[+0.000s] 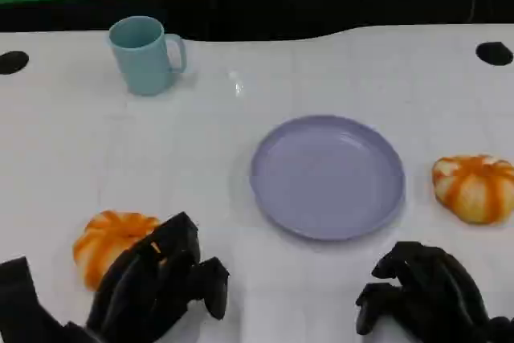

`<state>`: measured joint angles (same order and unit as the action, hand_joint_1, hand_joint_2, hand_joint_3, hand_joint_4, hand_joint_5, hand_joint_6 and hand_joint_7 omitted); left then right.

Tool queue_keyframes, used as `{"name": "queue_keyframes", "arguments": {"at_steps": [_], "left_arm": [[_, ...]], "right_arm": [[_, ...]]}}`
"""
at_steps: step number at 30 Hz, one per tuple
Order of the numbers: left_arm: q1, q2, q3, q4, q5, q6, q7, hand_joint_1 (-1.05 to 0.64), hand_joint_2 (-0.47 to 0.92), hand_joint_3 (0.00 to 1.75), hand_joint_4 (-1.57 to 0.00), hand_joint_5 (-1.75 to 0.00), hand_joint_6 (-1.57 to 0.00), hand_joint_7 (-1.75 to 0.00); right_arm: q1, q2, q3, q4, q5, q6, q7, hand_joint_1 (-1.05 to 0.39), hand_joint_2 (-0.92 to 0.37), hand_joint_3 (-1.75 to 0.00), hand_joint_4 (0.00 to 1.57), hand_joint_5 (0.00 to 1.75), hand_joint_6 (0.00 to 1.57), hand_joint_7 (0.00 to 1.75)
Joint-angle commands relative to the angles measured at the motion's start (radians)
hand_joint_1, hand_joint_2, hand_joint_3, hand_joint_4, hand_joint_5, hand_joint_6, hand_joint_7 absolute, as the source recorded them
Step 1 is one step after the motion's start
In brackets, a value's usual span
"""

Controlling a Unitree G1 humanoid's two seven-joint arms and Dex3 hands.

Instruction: Grasp the bread from the table and place it into the plate.

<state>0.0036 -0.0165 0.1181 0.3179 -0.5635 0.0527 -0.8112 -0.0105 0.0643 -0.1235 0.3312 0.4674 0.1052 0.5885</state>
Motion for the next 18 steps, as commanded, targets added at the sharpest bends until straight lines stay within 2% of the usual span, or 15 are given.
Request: {"name": "queue_keyframes", "arguments": {"at_steps": [1,18], "left_arm": [[-0.010,0.010,0.009,0.005,-0.002,-0.004,-0.011,-0.68,0.92,0.27,-0.87,-1.75,-0.65,-1.75],[-0.017,0.009,0.015,0.016,-0.007,0.002,-0.024,-0.68,0.92,0.25,-0.87,-1.75,-0.65,-1.75]], "right_arm": [[-0.002,-0.010,-0.006,0.005,0.005,-0.010,0.014,-1.03,-0.73,0.00,1.57,0.74,1.57,0.37],[0.003,-0.006,-0.004,-0.006,0.003,-0.006,0.001,-1.03,-0.73,-0.01,1.56,0.74,1.57,0.36]]}}
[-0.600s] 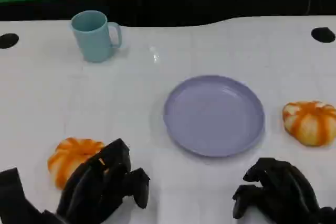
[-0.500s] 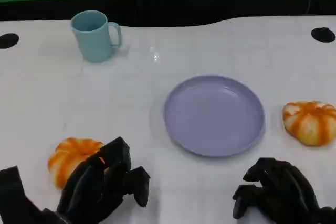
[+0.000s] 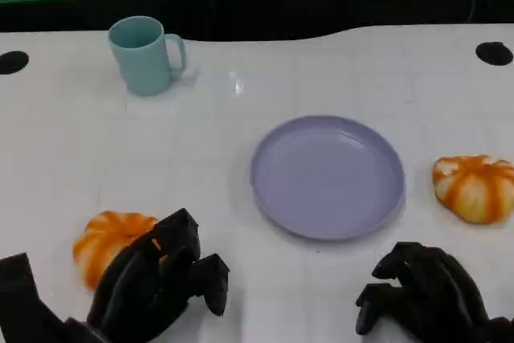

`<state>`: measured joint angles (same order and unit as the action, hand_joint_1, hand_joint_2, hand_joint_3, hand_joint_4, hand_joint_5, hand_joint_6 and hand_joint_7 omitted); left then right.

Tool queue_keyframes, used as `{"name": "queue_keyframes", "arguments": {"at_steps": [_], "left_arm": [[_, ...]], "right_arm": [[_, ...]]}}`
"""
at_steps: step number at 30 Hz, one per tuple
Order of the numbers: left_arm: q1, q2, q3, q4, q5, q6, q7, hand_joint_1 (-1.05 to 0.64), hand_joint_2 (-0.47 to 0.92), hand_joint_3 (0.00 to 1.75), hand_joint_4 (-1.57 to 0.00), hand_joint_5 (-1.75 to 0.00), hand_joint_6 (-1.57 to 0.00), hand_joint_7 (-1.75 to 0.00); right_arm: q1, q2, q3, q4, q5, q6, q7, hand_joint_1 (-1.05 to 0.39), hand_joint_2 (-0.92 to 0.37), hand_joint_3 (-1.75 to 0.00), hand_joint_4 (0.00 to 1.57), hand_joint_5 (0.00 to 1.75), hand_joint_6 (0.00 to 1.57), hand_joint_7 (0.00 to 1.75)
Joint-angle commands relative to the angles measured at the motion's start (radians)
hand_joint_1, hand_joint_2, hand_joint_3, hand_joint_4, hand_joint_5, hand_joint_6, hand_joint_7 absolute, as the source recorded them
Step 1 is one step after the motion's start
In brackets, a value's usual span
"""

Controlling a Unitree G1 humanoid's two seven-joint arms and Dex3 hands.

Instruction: Grasp the bread from the table and place it into the plate.

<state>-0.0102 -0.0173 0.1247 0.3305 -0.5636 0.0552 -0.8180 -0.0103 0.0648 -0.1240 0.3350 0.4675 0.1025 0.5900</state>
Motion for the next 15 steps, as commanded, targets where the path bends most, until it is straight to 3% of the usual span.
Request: {"name": "queue_keyframes", "arguments": {"at_steps": [1,10,14,15], "left_arm": [[-0.005,0.011,0.008,0.004,-0.007,0.001,-0.019,-0.68,0.92,0.25,-0.87,-1.75,-0.65,-1.75],[0.010,0.020,-0.002,-0.043,0.066,-0.094,0.016,-0.69,0.92,0.32,-0.82,-1.75,-0.58,-1.74],[0.018,0.037,-0.011,-0.080,0.127,-0.164,0.046,-0.70,0.92,0.35,-0.71,-1.74,-0.53,-1.57],[0.018,0.053,-0.016,-0.095,0.157,-0.196,0.051,-0.67,0.92,0.37,-0.62,-1.74,-0.53,-1.42]], "right_arm": [[0.002,-0.007,-0.003,-0.009,0.003,-0.002,0.000,-1.04,-0.73,0.00,1.56,0.75,1.57,0.36],[0.000,-0.010,-0.004,-0.009,0.005,0.005,0.001,-1.04,-0.73,0.00,1.56,0.75,1.57,0.35],[0.002,-0.010,-0.003,-0.016,0.003,0.007,-0.006,-1.05,-0.73,0.00,1.57,0.75,1.57,0.37],[0.004,-0.009,-0.003,-0.019,0.001,0.007,-0.009,-1.04,-0.73,0.00,1.57,0.75,1.57,0.37]]}}
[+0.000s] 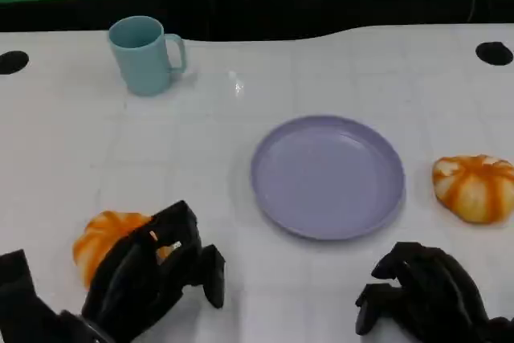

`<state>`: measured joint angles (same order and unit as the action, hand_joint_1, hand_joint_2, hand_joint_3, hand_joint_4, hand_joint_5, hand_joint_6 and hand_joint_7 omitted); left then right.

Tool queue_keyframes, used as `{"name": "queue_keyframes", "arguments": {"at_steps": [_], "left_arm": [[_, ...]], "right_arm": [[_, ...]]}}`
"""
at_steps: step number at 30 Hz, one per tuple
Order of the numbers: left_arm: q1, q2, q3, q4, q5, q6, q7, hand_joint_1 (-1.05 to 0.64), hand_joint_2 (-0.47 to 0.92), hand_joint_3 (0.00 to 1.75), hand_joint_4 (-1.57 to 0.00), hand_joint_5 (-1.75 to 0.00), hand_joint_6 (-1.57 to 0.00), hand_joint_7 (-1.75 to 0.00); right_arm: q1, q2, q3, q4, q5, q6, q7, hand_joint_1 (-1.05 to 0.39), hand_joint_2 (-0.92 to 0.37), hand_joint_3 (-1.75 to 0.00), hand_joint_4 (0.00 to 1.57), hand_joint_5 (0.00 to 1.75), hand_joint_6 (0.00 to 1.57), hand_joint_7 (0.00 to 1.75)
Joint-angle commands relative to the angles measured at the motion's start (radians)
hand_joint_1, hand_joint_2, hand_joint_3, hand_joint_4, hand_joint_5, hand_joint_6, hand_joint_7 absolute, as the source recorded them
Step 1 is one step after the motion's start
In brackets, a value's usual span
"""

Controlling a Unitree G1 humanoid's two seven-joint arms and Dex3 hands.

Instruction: Grasp the bread from the table and place it into the plate.

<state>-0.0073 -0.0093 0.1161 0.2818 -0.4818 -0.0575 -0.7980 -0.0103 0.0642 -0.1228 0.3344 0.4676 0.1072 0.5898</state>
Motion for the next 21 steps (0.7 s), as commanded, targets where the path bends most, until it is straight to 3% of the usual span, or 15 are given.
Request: {"name": "queue_keyframes", "arguments": {"at_steps": [1,4,5,8,13,16,18,21], "left_arm": [[0.013,0.067,-0.012,-0.062,0.101,-0.104,0.030,-0.66,0.92,0.39,-0.55,-1.73,-0.52,-1.31],[0.000,0.165,-0.037,-0.103,0.241,-0.201,0.042,-0.68,0.92,0.47,-0.44,-1.57,-0.51,-0.90],[-0.004,0.197,-0.045,-0.118,0.286,-0.225,0.051,-0.72,0.92,0.48,-0.44,-1.37,-0.50,-0.62],[-0.004,0.258,-0.054,-0.185,0.336,-0.197,0.076,-0.75,0.92,0.40,-0.47,-1.08,-0.53,-0.27],[0.008,0.381,-0.059,-0.352,0.510,-0.116,0.163,-0.67,0.92,0.23,-0.41,-0.66,-0.44,-0.02],[0.012,0.453,-0.068,-0.437,0.631,-0.073,0.198,-0.64,0.92,0.17,-0.35,-0.55,-0.41,0.00],[0.014,0.489,-0.074,-0.475,0.694,-0.062,0.218,-0.63,0.92,0.10,-0.40,-0.30,-0.39,0.00],[0.020,0.551,-0.096,-0.543,0.847,-0.041,0.245,-0.70,0.92,0.11,-0.40,-0.16,-0.34,0.00]], "right_arm": [[0.006,-0.008,-0.003,-0.022,0.000,0.003,-0.012,-1.04,-0.74,-0.01,1.57,0.75,1.57,0.37],[0.008,-0.008,-0.004,-0.026,0.003,0.007,-0.012,-1.04,-0.74,0.00,1.57,0.76,1.57,0.38],[0.008,-0.009,-0.005,-0.027,0.005,0.009,-0.011,-1.04,-0.73,0.00,1.57,0.76,1.57,0.38],[0.007,-0.008,-0.008,-0.027,0.010,0.014,-0.008,-1.03,-0.73,0.00,1.57,0.76,1.57,0.37],[0.007,-0.008,-0.010,-0.029,0.010,0.021,-0.012,-1.03,-0.73,0.00,1.57,0.76,1.57,0.37],[0.007,-0.006,-0.013,-0.029,0.012,0.023,-0.013,-1.04,-0.73,0.00,1.57,0.75,1.57,0.37],[0.006,-0.006,-0.014,-0.027,0.014,0.022,-0.010,-1.03,-0.72,0.00,1.57,0.75,1.57,0.36],[0.005,-0.009,-0.014,-0.022,0.012,0.015,-0.002,-1.03,-0.73,-0.01,1.57,0.75,1.57,0.36]]}}
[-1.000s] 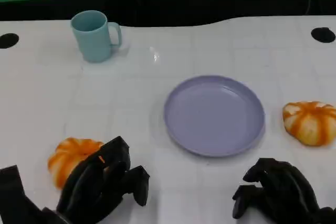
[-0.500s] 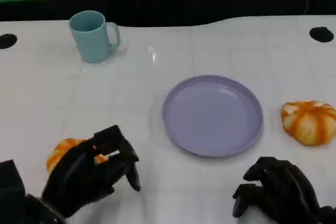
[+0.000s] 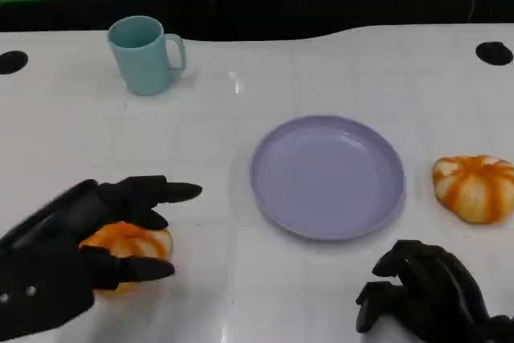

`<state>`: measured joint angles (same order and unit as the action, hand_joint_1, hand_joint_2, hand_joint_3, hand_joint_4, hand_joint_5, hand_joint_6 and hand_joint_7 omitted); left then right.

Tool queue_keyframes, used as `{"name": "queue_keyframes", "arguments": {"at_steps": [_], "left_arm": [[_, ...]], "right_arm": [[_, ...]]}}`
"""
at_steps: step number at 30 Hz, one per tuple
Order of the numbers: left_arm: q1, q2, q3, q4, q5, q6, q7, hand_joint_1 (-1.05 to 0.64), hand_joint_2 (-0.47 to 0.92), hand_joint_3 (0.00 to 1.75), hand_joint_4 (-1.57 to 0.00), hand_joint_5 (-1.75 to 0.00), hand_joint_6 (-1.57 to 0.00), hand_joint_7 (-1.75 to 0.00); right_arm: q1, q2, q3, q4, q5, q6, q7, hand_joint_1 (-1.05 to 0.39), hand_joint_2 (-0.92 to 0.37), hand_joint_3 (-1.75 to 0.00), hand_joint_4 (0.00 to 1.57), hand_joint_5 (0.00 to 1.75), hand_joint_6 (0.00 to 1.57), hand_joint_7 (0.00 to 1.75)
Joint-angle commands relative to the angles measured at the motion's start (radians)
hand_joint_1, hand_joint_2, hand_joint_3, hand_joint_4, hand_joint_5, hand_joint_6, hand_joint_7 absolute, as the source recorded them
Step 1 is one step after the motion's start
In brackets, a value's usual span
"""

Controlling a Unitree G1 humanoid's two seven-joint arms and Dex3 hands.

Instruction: Grasp the bread from the table and place it into the plate.

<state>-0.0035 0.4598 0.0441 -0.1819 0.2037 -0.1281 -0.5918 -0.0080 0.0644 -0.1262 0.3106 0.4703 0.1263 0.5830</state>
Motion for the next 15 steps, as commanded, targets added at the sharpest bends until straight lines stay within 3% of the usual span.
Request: {"name": "queue_keyframes", "arguments": {"at_steps": [1,6,10,15], "left_arm": [[0.018,0.102,-0.033,-0.108,0.225,0.043,0.046,-0.72,0.92,0.12,-0.40,-0.14,-0.33,0.00],[0.023,0.120,-0.050,-0.150,0.299,0.081,0.058,-0.74,0.92,0.11,-0.41,-0.09,-0.30,0.00],[0.015,0.165,-0.123,-0.237,0.609,0.147,0.052,-0.74,0.91,0.05,-0.38,-0.05,-0.28,0.00],[0.015,0.155,-0.135,-0.248,0.645,0.169,0.048,-0.74,0.92,0.02,-0.38,-0.03,-0.28,0.00]], "right_arm": [[0.003,-0.010,-0.010,0.001,0.008,-0.003,0.003,-1.02,-0.74,-0.01,1.56,0.75,1.57,0.36],[0.004,-0.011,-0.009,-0.003,0.007,0.000,0.000,-1.03,-0.73,0.00,1.57,0.76,1.57,0.36],[0.006,-0.008,-0.008,-0.002,0.002,-0.008,-0.003,-1.04,-0.74,0.00,1.56,0.77,1.57,0.37],[0.006,-0.008,-0.008,-0.003,0.002,-0.009,-0.003,-1.04,-0.74,0.00,1.56,0.77,1.57,0.38]]}}
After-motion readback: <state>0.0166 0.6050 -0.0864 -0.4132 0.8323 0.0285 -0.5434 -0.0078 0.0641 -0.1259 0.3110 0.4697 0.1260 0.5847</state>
